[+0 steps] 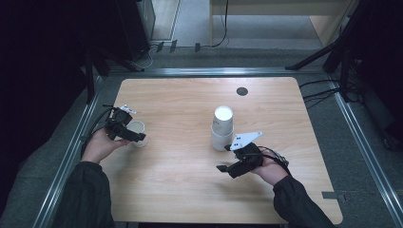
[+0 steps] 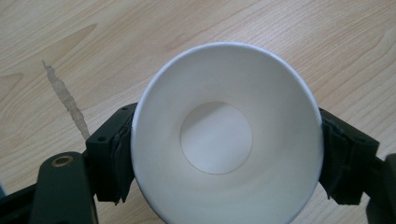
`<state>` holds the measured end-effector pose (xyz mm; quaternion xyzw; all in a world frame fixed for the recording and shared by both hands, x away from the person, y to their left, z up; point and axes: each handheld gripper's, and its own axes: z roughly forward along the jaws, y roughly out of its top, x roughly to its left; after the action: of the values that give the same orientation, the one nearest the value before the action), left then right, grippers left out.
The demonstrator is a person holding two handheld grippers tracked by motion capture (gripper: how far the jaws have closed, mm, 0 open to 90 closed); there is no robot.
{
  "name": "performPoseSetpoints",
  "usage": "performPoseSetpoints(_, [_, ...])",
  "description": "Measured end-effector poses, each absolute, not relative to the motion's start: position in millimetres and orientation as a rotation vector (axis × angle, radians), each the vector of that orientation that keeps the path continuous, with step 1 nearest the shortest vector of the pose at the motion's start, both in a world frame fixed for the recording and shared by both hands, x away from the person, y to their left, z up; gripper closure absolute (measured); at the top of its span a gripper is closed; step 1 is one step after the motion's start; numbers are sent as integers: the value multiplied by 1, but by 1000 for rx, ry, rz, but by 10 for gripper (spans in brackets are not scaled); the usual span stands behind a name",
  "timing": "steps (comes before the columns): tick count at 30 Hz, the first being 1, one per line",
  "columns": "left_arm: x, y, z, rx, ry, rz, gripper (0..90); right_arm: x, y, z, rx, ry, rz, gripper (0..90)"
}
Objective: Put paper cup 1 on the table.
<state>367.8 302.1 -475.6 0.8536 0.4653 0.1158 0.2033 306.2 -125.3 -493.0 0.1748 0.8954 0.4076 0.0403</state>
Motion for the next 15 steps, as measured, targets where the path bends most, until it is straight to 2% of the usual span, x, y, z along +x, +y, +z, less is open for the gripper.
performPoseSetpoints(5, [368,301,-477,2381,1294,294,131,306,-124,-493,530,2751,1240,212])
performPoseSetpoints(15, [365,305,-467,2340,1296,277,105,306,-125,-493,535,2744,1249,212])
